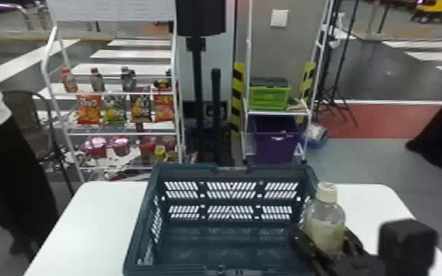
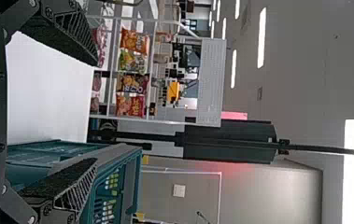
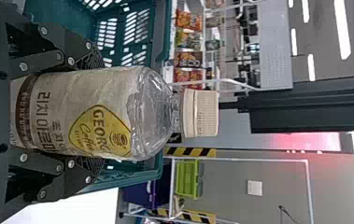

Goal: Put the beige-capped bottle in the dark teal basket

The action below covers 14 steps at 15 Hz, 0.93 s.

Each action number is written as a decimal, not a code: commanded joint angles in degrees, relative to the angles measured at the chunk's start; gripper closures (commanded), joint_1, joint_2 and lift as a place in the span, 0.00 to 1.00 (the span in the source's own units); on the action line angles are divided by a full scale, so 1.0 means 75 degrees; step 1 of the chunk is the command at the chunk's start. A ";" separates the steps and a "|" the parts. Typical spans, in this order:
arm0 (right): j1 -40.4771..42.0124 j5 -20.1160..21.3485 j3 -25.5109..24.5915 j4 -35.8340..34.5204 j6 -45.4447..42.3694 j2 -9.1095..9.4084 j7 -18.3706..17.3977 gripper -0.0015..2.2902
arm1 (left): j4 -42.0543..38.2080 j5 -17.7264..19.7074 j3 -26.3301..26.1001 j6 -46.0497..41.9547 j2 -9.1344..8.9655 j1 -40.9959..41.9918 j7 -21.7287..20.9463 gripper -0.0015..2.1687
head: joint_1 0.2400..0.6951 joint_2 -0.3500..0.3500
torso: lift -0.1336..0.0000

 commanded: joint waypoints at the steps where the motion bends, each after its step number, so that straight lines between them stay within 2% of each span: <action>1: -0.1072 0.0018 0.0314 0.0122 0.1536 0.0003 -0.0074 0.96 | -0.0014 0.0000 0.0000 -0.0024 0.0000 0.0027 0.0000 0.07 | 0.57 0.50 | 1.00; 5: -0.2936 -0.0040 0.1076 0.0614 0.4466 0.0015 -0.0472 0.96 | -0.0014 0.0000 0.0000 -0.0024 -0.0012 0.0039 0.0000 0.07 | 0.57 0.50 | 1.00; 7: -0.3650 -0.0028 0.1252 0.1048 0.5497 0.0273 -0.0472 0.96 | -0.0002 0.0000 0.0000 -0.0024 -0.0012 0.0039 0.0000 0.07 | 0.57 0.50 | 1.00; 10: -0.4459 -0.0017 0.1428 0.1892 0.6317 0.0648 -0.0484 0.96 | 0.0033 0.0000 0.0000 -0.0070 -0.0023 0.0039 0.0000 0.07 | 0.57 0.50 | 1.00; 14: -0.5244 -0.0157 0.1603 0.3345 0.6333 0.0964 -0.0554 0.96 | 0.0021 0.0000 0.0000 -0.0070 -0.0023 0.0039 0.0000 0.07 | 0.57 0.50 | 1.00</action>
